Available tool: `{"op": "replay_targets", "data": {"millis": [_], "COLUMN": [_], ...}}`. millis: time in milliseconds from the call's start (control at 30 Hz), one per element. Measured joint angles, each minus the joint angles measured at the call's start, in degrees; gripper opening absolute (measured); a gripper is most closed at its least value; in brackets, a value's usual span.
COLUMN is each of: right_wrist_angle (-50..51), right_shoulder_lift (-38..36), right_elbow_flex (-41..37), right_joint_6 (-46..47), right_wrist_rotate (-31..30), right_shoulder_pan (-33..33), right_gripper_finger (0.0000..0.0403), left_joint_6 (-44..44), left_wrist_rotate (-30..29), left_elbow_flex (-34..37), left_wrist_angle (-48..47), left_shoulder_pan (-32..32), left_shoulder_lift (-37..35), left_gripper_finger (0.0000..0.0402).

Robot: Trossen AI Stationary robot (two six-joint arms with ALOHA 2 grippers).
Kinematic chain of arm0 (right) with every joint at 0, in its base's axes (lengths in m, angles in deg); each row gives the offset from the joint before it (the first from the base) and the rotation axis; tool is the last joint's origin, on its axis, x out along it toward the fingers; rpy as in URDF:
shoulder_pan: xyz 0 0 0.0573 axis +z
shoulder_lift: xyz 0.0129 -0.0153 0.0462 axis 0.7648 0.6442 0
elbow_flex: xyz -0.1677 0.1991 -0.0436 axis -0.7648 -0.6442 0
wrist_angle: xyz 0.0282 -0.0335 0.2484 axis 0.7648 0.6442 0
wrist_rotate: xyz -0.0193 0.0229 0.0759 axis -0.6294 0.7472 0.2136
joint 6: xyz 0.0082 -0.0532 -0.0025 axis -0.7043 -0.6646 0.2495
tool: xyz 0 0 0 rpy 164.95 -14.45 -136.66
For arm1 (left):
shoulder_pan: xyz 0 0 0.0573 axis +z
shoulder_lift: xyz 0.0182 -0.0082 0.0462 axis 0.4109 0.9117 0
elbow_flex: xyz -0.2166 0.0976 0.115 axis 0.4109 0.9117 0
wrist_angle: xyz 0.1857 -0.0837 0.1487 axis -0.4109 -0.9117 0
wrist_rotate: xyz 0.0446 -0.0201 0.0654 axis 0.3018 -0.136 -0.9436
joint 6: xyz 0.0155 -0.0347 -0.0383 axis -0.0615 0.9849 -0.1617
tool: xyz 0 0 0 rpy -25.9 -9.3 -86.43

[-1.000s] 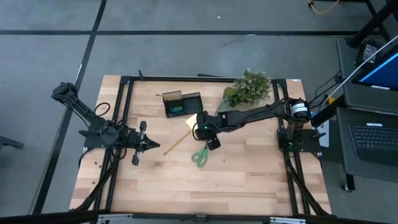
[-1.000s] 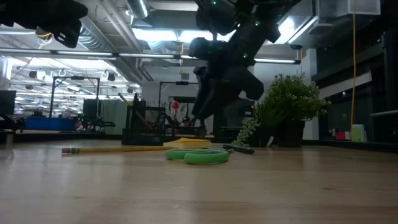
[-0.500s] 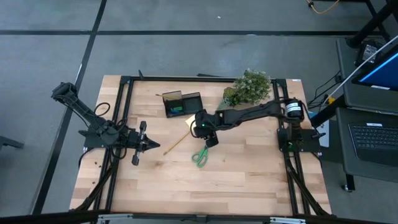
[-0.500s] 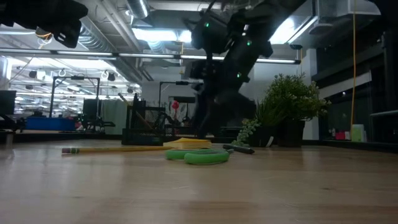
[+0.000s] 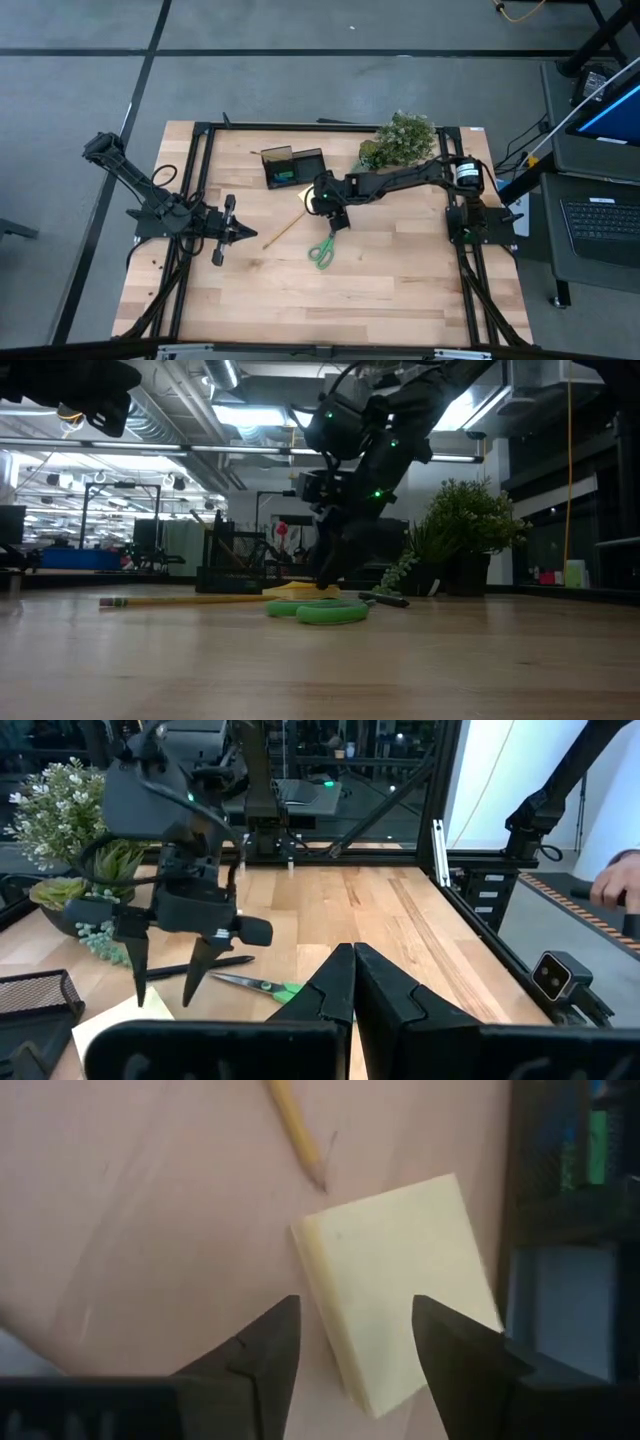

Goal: Pick and place office supplies into organizer
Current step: Put the yellow sticky notes into the black desk organizer

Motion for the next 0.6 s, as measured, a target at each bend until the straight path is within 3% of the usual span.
{"op": "replay_targets", "data": {"millis": [600], "right_wrist_angle": [0.0], "right_shoulder_lift": [0.8], "right_elbow_flex": [0.0], "right_joint_6": [-1.4], "right_wrist_rotate": [-0.9], "right_shoulder_pan": [0.1], "right_gripper_finger": [0.0193], "left_joint_6": [0.3], "left_wrist_rotate": [0.0], "left_elbow_flex": [0.0], "left_wrist_angle": [0.0], "left_shoulder_pan": [0.0], "left_shoulder_lift": [0.0], "left_gripper_finger": [0.0003]}}
